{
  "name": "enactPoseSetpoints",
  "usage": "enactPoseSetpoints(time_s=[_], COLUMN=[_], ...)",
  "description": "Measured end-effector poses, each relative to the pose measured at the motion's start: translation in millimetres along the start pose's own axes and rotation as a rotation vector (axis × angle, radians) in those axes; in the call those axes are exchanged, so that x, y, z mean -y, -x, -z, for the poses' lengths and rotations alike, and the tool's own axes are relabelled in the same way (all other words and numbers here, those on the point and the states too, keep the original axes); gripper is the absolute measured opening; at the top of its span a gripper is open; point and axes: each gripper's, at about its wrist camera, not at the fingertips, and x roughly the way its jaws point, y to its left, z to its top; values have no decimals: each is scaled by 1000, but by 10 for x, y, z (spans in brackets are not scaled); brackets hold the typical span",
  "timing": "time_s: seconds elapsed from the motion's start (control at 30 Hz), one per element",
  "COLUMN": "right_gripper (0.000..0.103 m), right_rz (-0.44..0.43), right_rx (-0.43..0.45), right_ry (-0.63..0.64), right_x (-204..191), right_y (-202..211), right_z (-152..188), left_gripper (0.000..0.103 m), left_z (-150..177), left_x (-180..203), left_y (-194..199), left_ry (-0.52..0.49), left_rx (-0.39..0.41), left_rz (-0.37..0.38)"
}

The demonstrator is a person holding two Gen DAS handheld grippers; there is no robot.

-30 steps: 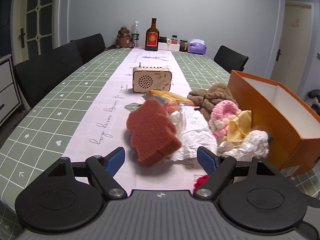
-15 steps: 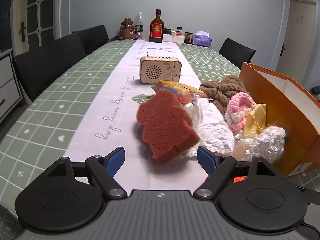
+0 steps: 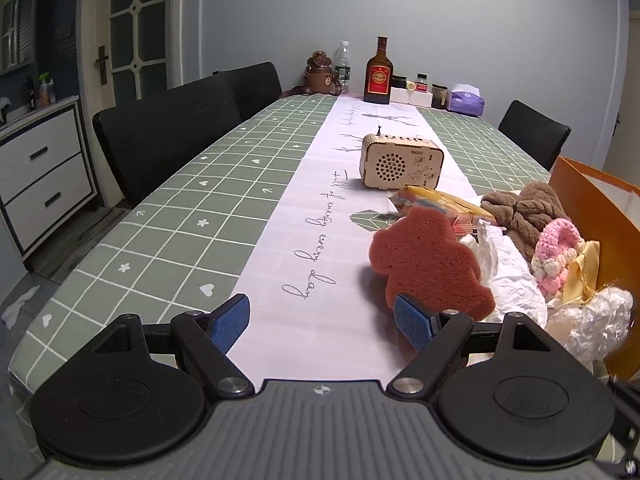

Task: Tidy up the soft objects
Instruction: 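Grasp the orange crocheted fruit with the right tool while the left tool grasps the red sponge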

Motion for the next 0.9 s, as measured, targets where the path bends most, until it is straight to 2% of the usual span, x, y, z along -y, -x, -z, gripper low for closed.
enactPoseSetpoints(time_s=[0.37,0.53,0.7,0.9], right_gripper=[53,50,50,50], right_rz=[21,33,89,80], right_rx=[-9,-6,-15,-16], right_ry=[84,94,84,75], right_x=[-97,-93,-32,14], right_y=[-181,-172,-140,-111], right_z=[26,29,20,37], left_gripper=[96,96,96,96], left_z=[7,-16,-53,-26], left_x=[45,134,328,590], left_y=[-46,-93,-135,-183], left_ry=[-13,-22,-72,-150], left_rx=[-12,-22,-23,-34], left_rz=[14,56,101,158])
